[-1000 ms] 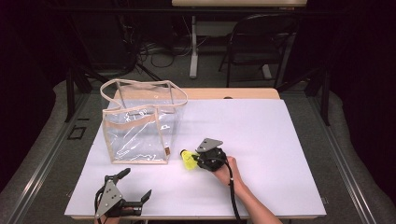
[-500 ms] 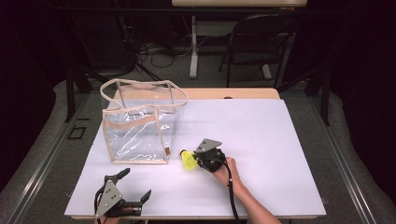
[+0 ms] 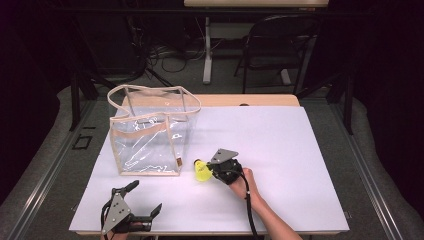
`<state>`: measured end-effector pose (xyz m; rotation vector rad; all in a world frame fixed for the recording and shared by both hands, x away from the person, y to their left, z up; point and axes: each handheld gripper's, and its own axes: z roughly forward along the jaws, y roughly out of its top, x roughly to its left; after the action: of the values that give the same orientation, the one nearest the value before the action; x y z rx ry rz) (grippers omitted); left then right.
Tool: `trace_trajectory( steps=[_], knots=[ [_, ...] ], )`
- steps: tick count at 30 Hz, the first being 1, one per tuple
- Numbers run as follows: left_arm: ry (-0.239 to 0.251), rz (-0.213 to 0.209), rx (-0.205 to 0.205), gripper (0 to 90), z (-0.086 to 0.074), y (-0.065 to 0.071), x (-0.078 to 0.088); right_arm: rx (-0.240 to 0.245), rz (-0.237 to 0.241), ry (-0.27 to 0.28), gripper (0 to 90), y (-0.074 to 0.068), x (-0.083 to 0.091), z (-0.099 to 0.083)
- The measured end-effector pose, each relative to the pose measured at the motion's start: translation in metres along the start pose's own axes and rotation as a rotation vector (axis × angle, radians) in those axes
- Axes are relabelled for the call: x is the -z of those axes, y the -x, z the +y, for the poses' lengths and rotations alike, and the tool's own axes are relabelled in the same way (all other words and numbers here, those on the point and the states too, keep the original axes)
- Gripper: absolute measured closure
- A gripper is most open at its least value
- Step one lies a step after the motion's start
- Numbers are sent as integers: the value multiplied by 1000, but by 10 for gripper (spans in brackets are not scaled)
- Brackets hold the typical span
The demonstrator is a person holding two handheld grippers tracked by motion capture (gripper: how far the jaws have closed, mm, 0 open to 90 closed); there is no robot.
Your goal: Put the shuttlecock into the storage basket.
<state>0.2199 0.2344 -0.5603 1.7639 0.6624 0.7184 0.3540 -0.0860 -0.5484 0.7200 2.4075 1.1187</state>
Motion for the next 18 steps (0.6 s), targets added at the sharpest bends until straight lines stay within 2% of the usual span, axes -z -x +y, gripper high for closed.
trace_trajectory(
  steps=[8, 18],
  knots=[
    [1, 0, -2, 0, 0, 0, 0, -4, 28, 23, 894, 4, 4, 1],
    [0, -1, -3, 0, 0, 0, 1, 16, 60, 43, 895, 9, 13, 3]
  ],
)
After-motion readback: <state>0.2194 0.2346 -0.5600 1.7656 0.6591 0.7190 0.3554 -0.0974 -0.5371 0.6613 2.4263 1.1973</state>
